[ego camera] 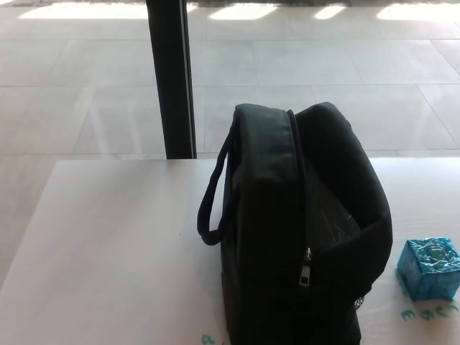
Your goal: The robot uses its right hand to pick up the cube kept on the middle of the desk and put it inside the bag next to it
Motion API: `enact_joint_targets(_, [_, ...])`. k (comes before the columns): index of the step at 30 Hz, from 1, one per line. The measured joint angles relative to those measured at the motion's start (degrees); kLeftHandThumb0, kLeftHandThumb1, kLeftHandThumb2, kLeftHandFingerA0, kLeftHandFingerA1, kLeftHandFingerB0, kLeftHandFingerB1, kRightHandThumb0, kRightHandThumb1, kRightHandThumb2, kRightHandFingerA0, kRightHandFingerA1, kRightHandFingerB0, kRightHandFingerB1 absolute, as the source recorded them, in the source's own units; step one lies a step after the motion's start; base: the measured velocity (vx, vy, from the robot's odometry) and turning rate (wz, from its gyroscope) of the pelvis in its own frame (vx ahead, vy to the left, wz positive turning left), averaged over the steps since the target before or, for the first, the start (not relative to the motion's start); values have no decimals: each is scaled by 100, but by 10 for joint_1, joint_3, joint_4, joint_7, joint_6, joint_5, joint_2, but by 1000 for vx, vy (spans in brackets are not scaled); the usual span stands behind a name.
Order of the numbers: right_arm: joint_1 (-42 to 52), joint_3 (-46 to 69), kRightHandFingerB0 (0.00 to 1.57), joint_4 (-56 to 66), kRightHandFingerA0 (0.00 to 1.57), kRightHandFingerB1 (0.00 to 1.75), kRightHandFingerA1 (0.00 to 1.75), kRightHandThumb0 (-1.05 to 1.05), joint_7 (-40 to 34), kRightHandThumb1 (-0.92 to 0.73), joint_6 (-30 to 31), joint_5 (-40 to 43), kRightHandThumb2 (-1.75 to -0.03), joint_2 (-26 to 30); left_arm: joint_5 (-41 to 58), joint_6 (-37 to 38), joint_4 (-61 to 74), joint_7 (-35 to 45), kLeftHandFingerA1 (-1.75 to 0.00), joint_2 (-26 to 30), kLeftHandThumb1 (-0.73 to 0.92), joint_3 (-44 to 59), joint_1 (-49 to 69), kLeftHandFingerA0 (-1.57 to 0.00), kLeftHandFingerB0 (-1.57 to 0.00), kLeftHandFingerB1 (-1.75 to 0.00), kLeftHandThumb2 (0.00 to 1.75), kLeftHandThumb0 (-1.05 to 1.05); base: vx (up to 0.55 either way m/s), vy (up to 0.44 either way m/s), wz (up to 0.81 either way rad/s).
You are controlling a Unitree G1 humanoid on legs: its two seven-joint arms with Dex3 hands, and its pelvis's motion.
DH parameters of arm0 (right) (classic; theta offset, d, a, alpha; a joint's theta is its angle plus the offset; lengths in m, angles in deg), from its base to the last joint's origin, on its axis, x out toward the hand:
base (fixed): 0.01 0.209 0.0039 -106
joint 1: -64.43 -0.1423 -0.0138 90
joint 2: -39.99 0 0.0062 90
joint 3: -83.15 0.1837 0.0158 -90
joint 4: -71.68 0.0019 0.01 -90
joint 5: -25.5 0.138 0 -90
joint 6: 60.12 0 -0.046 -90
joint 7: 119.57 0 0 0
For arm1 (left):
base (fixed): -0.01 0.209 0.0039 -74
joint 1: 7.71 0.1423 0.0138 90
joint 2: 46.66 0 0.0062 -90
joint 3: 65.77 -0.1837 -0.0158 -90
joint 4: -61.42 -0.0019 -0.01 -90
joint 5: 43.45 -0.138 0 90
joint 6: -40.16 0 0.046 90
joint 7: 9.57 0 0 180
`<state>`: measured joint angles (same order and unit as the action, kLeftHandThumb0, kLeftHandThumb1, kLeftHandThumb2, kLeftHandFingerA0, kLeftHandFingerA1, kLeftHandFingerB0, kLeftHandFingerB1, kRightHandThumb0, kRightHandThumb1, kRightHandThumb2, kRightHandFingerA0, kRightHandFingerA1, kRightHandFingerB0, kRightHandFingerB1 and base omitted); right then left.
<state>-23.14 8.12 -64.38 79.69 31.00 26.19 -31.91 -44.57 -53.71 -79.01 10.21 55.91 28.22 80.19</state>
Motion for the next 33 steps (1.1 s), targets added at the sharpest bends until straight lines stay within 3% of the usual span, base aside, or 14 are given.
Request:
enact_joint_targets(1, [0,3,27,4,38,56,70,-80,8,-76,1,4,-63,3,1,0,0,6,-54,3,58,0,-1,-28,-22,-48,92,-76,0,0,0])
enact_joint_targets(3, [0,10,27,10,38,53,67,-81,24,-75,3,12,-63,7,3,0,-1,20,-49,9,72,1,-4,-35,-26,-39,61,-70,0,0,0])
enact_joint_targets(4, [0,15,25,12,38,53,66,-81,37,-76,5,19,-63,10,6,-1,0,30,-59,11,52,4,-4,-32,-13,-47,99,-67,0,0,0])
enact_joint_targets(5, [1,17,25,14,38,53,66,-81,46,-76,7,23,-63,12,8,-1,2,37,-59,12,52,8,-4,-32,-13,-47,99,-67,0,0,0])
enact_joint_targets(6, [1,19,24,16,37,54,68,-82,53,-76,8,26,-63,13,10,-1,4,42,-48,12,74,11,-4,-32,-26,-39,61,-72,0,0,0])
enact_joint_targets(8, [1,24,10,18,27,55,66,-79,70,-60,11,35,-99,19,14,-1,5,56,-49,15,71,13,-5,-36,-27,-38,60,-73,0,0,0])
enact_joint_targets(10, [-3,31,10,12,27,55,66,-79,78,-60,13,42,-99,22,17,-1,5,67,-49,17,71,16,-5,-36,-27,-38,60,-73,0,0,0])
enact_joint_targets(11, [-7,36,13,5,26,54,68,-78,79,-77,13,44,-63,23,19,-2,6,72,-48,18,70,17,-6,-36,-26,-38,61,-73,0,0,0])
enact_joint_targets(14, [-17,71,15,-1,26,57,80,-72,74,-76,24,56,-63,23,23,-3,7,83,-60,20,51,21,-7,-33,-12,-46,98,-68,0,0,0])
enact_joint_targets(15, [-18,88,13,6,27,56,91,-72,69,-77,36,61,-62,23,24,-5,7,86,-48,20,72,21,-7,-36,-25,-38,61,-73,0,0,0])
enact_joint_targets(16, [-19,100,14,13,34,51,74,-72,66,-62,42,64,-96,23,24,-6,7,87,-60,20,49,21,-7,-34,-13,-47,97,-65,-8,-6,-8])
enact_joint_targets(31, [-194,197,12,207,11,35,54,-58,-19,-77,148,90,-64,46,25,-6,7,97,-60,20,52,20,-15,-34,-12,-46,98,-74,-5,-4,1])
enact_joint_targets(32, [-214,196,9,232,8,31,51,-61,-26,-75,160,91,-62,46,25,-6,7,98,-46,20,72,20,-15,-30,-23,-38,61,-74,0,0,0])
enact_joint_targets(33, [-224,195,4,246,0,31,51,-64,-30,-55,168,91,-95,45,25,-6,7,98,-49,20,71,20,-15,-31,-26,-39,61,-73,0,0,0])
